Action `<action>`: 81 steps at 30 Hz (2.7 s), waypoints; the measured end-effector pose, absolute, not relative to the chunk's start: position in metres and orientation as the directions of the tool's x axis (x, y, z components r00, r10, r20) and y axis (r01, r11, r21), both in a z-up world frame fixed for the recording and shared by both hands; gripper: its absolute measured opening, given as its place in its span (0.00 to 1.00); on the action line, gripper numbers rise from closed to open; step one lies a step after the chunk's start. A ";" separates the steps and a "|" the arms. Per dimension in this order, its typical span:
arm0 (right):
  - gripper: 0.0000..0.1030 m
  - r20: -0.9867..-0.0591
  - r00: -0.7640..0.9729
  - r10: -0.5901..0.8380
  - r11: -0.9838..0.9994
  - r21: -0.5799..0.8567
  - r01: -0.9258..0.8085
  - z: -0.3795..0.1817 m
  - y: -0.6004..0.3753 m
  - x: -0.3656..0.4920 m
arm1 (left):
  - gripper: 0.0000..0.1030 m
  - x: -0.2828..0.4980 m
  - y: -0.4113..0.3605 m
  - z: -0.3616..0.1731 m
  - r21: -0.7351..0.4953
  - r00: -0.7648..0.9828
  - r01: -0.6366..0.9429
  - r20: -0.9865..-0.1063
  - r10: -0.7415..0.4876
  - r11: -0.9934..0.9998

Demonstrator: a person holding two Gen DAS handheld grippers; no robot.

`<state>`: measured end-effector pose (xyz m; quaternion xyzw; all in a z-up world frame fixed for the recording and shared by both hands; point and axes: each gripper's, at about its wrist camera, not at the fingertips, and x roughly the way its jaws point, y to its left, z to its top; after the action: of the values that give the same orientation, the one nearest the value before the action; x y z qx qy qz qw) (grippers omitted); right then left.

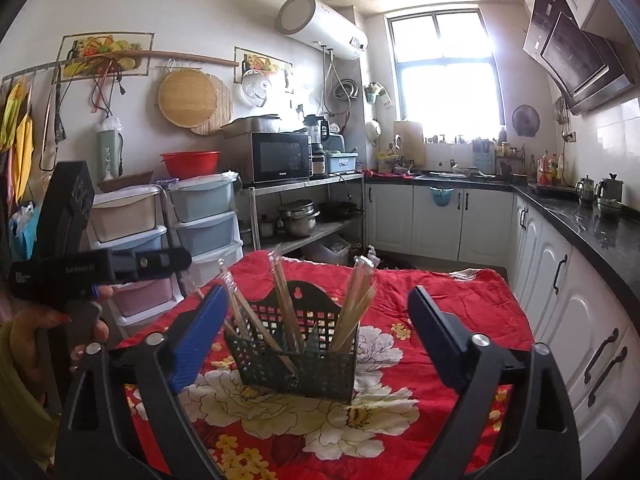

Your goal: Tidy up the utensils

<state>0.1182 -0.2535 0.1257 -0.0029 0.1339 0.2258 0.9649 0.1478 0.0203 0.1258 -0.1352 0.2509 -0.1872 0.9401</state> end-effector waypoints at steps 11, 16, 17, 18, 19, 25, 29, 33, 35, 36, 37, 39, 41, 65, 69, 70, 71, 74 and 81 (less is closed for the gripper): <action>0.93 -0.341 0.833 0.437 0.896 0.080 -0.437 0.085 -0.242 0.104 | 0.90 0.110 0.025 0.078 -0.304 0.806 0.210 -0.485 -0.340 0.929; 0.94 -0.389 0.816 0.427 0.900 0.103 -0.423 0.060 -0.238 0.100 | 0.90 0.099 0.028 0.055 -0.296 0.798 0.176 -0.515 -0.312 0.939; 0.94 -0.397 0.814 0.425 0.902 0.104 -0.420 0.057 -0.237 0.100 | 0.90 0.097 0.028 0.051 -0.294 0.799 0.171 -0.517 -0.307 0.940; 0.94 -0.404 0.813 0.419 0.904 0.104 -0.414 0.052 -0.236 0.098 | 0.90 0.095 0.028 0.048 -0.293 0.800 0.167 -0.518 -0.303 0.941; 0.94 -0.408 0.814 0.415 0.906 0.102 -0.411 0.048 -0.235 0.096 | 0.90 0.093 0.028 0.045 -0.291 0.801 0.162 -0.519 -0.298 0.943; 0.94 -0.417 0.821 0.389 0.918 0.099 -0.385 0.029 -0.238 0.090 | 0.90 0.082 0.026 0.033 -0.273 0.819 0.142 -0.508 -0.268 0.951; 0.94 -0.409 0.831 0.378 0.924 0.107 -0.368 0.023 -0.241 0.087 | 0.90 0.077 0.024 0.030 -0.258 0.833 0.141 -0.491 -0.255 0.956; 0.94 -0.378 0.850 0.368 0.929 0.100 -0.357 0.021 -0.243 0.082 | 0.90 0.070 0.021 0.028 -0.247 0.850 0.140 -0.467 -0.244 0.959; 0.94 -0.367 0.855 0.366 0.930 0.100 -0.355 0.019 -0.244 0.080 | 0.90 0.067 0.018 0.027 -0.237 0.859 0.148 -0.451 -0.244 0.960; 0.94 -0.361 0.859 0.363 0.931 0.098 -0.352 0.018 -0.244 0.079 | 0.90 0.065 0.017 0.026 -0.233 0.862 0.150 -0.445 -0.242 0.961; 0.94 -0.353 0.863 0.362 0.931 0.096 -0.351 0.018 -0.244 0.077 | 0.90 0.063 0.015 0.026 -0.226 0.868 0.153 -0.435 -0.240 0.962; 0.94 -0.337 0.870 0.358 0.933 0.096 -0.347 0.018 -0.245 0.075 | 0.90 0.059 0.012 0.024 -0.218 0.875 0.158 -0.422 -0.239 0.963; 0.94 -0.322 0.877 0.357 0.934 0.101 -0.343 0.017 -0.246 0.072 | 0.90 0.056 0.009 0.023 -0.202 0.883 0.162 -0.407 -0.233 0.966; 0.94 -0.187 0.921 0.343 0.939 0.095 -0.331 0.006 -0.241 0.048 | 0.90 0.041 0.010 0.011 -0.170 0.945 0.109 -0.289 -0.155 0.979; 0.94 -0.188 0.921 0.341 0.940 0.098 -0.328 0.006 -0.241 0.048 | 0.90 0.040 0.011 0.010 -0.169 0.946 0.113 -0.284 -0.158 0.979; 0.94 -0.188 0.921 0.341 0.940 0.098 -0.328 0.005 -0.241 0.048 | 0.90 0.039 0.010 0.011 -0.168 0.947 0.110 -0.283 -0.155 0.980; 0.94 -0.188 0.921 0.341 0.940 0.098 -0.327 0.005 -0.241 0.048 | 0.90 0.039 0.011 0.011 -0.168 0.947 0.109 -0.282 -0.154 0.980; 0.94 -0.188 0.921 0.342 0.939 0.098 -0.329 0.005 -0.241 0.048 | 0.90 0.038 0.011 0.010 -0.169 0.948 0.107 -0.281 -0.152 0.980; 0.94 -0.187 0.921 0.341 0.940 0.098 -0.328 0.005 -0.241 0.048 | 0.90 0.038 0.012 0.011 -0.166 0.948 0.102 -0.283 -0.146 0.981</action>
<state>0.0478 -0.2409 0.0051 0.0326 0.1013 0.1707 0.9796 0.0381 0.0115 0.0107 -0.0747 0.1487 -0.0630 0.9840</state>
